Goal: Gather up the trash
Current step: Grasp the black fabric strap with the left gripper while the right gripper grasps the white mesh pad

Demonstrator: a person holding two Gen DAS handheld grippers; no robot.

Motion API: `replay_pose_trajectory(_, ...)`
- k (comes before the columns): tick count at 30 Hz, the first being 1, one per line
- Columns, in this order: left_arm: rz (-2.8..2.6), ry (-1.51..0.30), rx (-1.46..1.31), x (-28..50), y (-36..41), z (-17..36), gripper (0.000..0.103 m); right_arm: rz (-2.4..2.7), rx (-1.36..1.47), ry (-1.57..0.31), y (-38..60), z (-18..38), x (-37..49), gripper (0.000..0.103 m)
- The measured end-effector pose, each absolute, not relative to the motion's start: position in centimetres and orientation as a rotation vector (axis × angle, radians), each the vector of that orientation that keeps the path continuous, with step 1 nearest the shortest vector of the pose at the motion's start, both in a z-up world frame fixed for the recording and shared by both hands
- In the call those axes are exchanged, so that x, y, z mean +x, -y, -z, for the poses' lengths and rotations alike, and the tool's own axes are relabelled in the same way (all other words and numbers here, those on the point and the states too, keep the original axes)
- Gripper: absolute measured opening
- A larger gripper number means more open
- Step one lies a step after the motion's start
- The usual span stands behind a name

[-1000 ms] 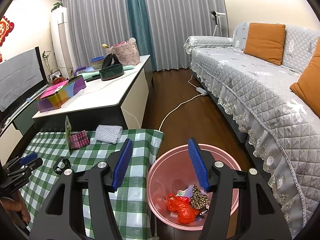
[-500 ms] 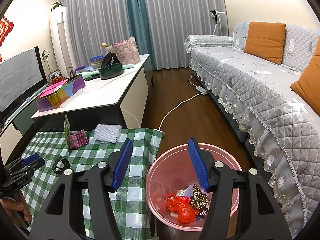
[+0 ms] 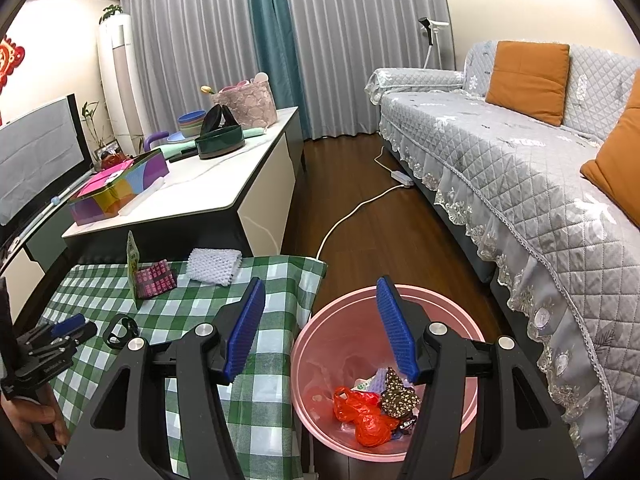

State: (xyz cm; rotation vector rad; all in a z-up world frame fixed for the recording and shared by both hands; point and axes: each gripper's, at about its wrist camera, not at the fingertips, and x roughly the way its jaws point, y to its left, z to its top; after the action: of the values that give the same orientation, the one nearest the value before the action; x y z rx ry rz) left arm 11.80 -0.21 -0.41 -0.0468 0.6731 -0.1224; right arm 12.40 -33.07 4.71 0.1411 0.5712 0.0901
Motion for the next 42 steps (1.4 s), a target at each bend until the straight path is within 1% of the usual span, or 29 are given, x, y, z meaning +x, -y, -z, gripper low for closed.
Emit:
replay_pose_trajectory(10,0.096,-0.747,-0.056,13.8,-0.1,3.1,0.047,-0.108,0.139,-0.598,31.7,-3.9,13.6,0.058)
replay_pose_trajectory(17,0.053,-0.799,-0.097,15.2,-1.7,4.6,0.047,-0.146,0.162,-0.635,29.8,-2.7,15.4,0.058)
replay_pose_trajectory(18,0.059,-0.807,-0.101,15.4,-1.8,4.8,0.045,-0.155,0.168,-0.64,29.5,-2.4,15.7,0.059)
replay_pose_trajectory(19,0.066,-0.813,-0.106,15.5,-1.9,5.0,0.035,-0.161,0.171,-0.645,29.2,-2.2,15.9,0.061)
replay_pose_trajectory(20,0.076,-0.818,-0.113,15.7,-2.0,5.1,0.028,-0.168,0.175,-0.651,28.9,-2.0,16.2,0.061)
replay_pose_trajectory(21,0.086,-0.822,-0.119,15.8,-2.1,5.2,0.024,-0.183,0.181,-0.656,28.4,-1.7,16.6,0.062)
replay_pose_trajectory(22,0.093,-0.818,-0.123,15.9,-2.2,5.1,0.024,-0.195,0.182,-0.662,28.0,-1.6,16.9,0.063)
replay_pose_trajectory(30,0.104,-0.773,-0.118,16.6,-3.1,3.7,0.024,-0.291,0.192,-0.7,23.9,-0.9,20.9,0.064)
replay_pose_trajectory(36,0.1,-0.773,-0.164,17.0,-4.7,3.4,0.024,-0.327,0.215,-0.81,20.5,3.3,26.6,0.063)
replay_pose_trajectory(42,0.106,-0.785,-0.185,17.5,-5.3,3.3,0.024,-0.338,0.269,-0.858,19.3,5.7,30.7,0.063)
